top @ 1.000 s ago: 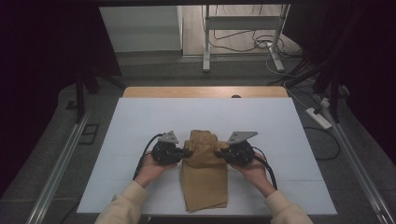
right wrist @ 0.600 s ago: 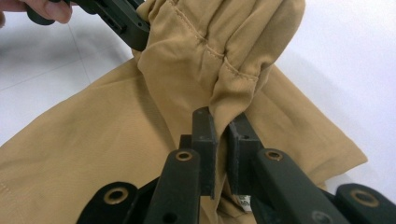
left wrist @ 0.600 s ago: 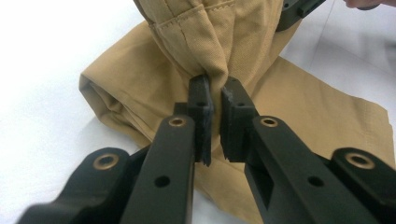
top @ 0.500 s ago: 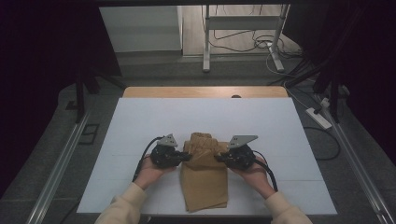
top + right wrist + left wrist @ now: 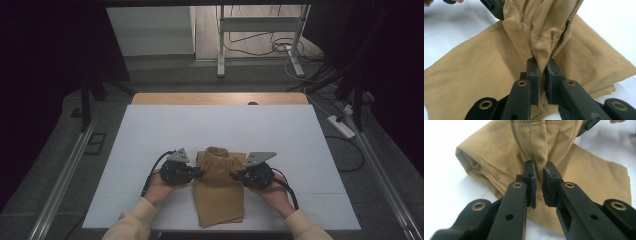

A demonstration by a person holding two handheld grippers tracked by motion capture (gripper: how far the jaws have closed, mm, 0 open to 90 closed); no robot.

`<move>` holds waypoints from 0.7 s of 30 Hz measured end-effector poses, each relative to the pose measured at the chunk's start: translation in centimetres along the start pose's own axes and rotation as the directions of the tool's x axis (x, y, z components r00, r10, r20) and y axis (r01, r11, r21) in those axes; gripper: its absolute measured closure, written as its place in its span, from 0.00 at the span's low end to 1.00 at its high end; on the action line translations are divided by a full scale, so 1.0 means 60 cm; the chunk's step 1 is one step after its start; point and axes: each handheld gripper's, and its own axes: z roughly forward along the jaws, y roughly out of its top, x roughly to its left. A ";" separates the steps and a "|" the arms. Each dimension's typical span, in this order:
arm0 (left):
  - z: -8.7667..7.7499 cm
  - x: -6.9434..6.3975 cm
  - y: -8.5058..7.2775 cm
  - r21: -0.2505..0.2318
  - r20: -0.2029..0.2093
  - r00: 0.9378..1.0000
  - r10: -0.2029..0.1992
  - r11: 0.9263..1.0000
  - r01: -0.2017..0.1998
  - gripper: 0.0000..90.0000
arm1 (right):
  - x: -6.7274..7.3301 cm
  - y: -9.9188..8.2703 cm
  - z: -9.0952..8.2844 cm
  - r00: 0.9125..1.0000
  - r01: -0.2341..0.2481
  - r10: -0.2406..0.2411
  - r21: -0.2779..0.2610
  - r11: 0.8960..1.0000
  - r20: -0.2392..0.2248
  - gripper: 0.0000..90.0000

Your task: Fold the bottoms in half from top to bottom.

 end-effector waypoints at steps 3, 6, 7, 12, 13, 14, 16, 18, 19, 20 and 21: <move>-0.002 -0.003 -0.006 0.005 0.009 1.000 0.007 1.000 -0.007 0.90 | 0.007 -0.005 -0.002 1.000 0.010 -0.010 0.005 1.000 -0.004 0.92; -0.001 -0.008 -0.011 0.014 0.011 1.000 0.017 1.000 -0.017 0.89 | 0.013 -0.011 -0.004 1.000 0.017 -0.017 0.007 1.000 -0.011 0.92; -0.001 -0.009 -0.012 0.016 0.011 1.000 0.019 1.000 -0.019 0.89 | 0.014 -0.012 -0.004 1.000 0.018 -0.017 0.007 1.000 -0.012 0.91; 0.002 -0.014 -0.017 0.022 0.018 1.000 0.021 1.000 -0.021 0.87 | 0.021 -0.017 -0.006 0.999 0.029 -0.028 0.018 0.999 -0.017 0.90; 0.002 -0.014 -0.017 0.025 0.019 1.000 0.025 0.999 -0.026 0.86 | 0.022 -0.017 -0.006 0.999 0.030 -0.029 0.021 0.999 -0.020 0.89; 0.002 -0.016 -0.018 0.026 0.019 0.999 0.026 0.999 -0.026 0.84 | 0.024 -0.018 -0.007 0.999 0.031 -0.030 0.020 0.999 -0.020 0.88; -0.001 -0.017 -0.021 0.026 0.021 0.999 0.026 0.999 -0.027 0.81 | 0.027 -0.020 -0.009 0.999 0.029 -0.028 0.025 0.999 -0.021 0.86; -0.005 -0.018 -0.023 0.022 0.022 1.000 0.022 1.000 -0.022 0.73 | 0.030 -0.024 -0.011 0.999 0.030 -0.030 0.024 0.999 -0.018 0.84; -0.007 -0.019 -0.024 0.018 0.020 1.000 0.017 1.000 -0.017 0.70 | 0.031 -0.025 -0.013 0.999 0.027 -0.027 0.027 0.999 -0.016 0.83; -0.010 -0.020 -0.025 0.020 0.019 1.000 0.022 1.000 -0.022 0.68 | 0.032 -0.027 -0.014 1.000 0.022 -0.021 0.025 0.999 -0.021 0.81; -0.012 -0.022 -0.026 0.021 0.019 1.000 0.025 0.999 -0.025 0.65 | 0.033 -0.028 -0.016 1.000 0.022 -0.021 0.026 0.999 -0.019 0.78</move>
